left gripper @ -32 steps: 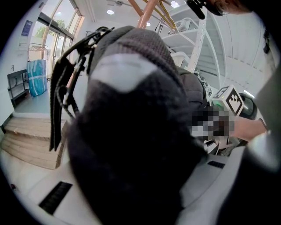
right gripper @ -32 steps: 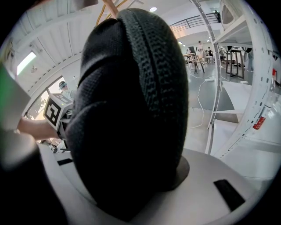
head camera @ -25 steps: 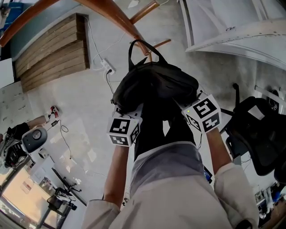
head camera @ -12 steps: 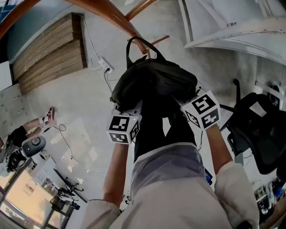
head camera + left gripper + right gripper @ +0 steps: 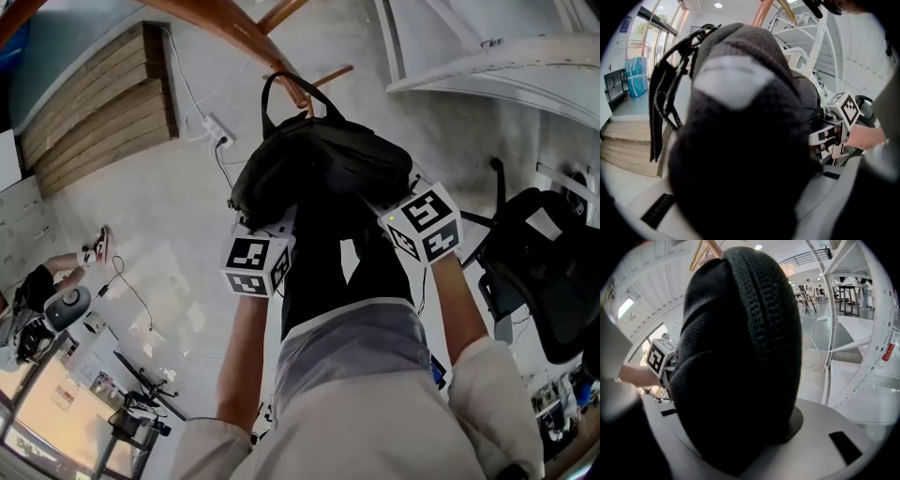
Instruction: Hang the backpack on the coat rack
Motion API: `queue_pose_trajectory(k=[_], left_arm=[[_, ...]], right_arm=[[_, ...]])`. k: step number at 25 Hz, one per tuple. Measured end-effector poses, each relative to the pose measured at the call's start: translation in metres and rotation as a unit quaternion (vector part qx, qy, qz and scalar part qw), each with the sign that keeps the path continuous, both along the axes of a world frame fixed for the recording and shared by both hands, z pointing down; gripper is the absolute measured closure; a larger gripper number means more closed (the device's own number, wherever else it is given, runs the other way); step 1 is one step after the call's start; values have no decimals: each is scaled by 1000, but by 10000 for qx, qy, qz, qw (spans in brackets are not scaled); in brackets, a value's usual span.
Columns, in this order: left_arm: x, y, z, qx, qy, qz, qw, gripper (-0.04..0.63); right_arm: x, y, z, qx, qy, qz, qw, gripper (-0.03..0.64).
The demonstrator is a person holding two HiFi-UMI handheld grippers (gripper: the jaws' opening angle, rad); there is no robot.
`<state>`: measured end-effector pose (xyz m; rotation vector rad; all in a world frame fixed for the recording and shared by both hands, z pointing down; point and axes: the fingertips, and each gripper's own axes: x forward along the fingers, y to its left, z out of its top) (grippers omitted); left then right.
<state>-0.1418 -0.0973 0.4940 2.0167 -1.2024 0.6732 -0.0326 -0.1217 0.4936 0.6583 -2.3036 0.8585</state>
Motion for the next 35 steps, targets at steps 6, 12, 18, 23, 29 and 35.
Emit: queue_pose_trajectory(k=[6, 12, 18, 23, 29, 35], left_arm=[[-1, -6, 8, 99, -29, -26, 9999, 471], [-6, -8, 16, 68, -31, -35, 10000, 470], [-2, -6, 26, -17, -21, -35, 10000, 466], [-4, -7, 33, -103, 26, -34, 9999, 465], [-6, -12, 41, -129, 24, 8, 9999, 461], [-13, -16, 49, -151, -63, 14, 9999, 459]], right_arm=[[0, -3, 8, -30, -15, 23, 10000, 451], [-5, -4, 17, -78, -8, 38, 10000, 451], [0, -3, 27, -149, 29, 28, 9999, 451], [-4, -5, 34, -172, 65, 19, 9998, 450], [-5, -8, 42, -98, 126, 15, 9999, 449], [-11, -12, 52, -82, 122, 35, 9999, 446]])
